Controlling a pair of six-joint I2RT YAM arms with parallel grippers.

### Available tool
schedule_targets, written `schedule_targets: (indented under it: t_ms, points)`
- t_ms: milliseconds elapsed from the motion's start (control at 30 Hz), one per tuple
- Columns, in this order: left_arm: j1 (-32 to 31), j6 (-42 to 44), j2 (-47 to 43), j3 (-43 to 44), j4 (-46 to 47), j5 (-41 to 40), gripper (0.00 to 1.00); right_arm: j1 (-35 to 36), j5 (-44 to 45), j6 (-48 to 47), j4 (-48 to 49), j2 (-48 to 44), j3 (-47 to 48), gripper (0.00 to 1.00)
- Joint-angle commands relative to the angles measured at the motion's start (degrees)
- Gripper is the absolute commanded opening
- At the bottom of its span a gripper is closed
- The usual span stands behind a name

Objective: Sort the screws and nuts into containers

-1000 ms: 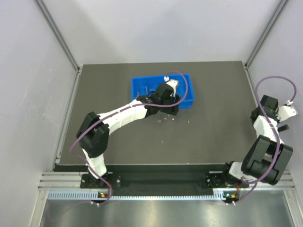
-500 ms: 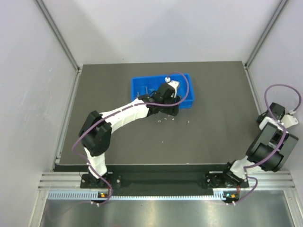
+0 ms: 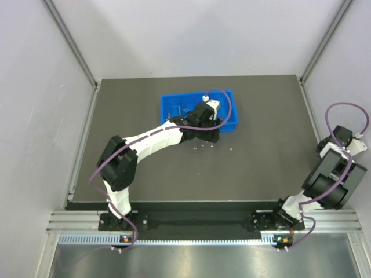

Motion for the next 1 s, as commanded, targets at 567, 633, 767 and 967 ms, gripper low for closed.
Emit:
schedule_targets:
  t_ms: [567,633,767,967]
  points:
    - [-2.69,-10.27,4.94,-2.71,1.89,-12.72,0.51,32.23,-20.29,-6.89,-0.28,-28.62,-3.8,1.0]
    - [-2.96,-11.77,5.56,-2.71,2.07,-15.1,0.5,35.21,-20.39,-7.41,-0.98,-28.71,-2.92,1.0]
    - [-3.05,-13.18,7.4,-2.54,1.99,-19.23,0.49,38.39,-19.34,-7.94,-2.65,-27.74,-1.42,1.0]
    - [-2.96,-17.57,6.71,-3.15,-2.14,-26.18,0.5,41.2,-19.34,-7.77,-3.36,-26.07,-0.54,1.0]
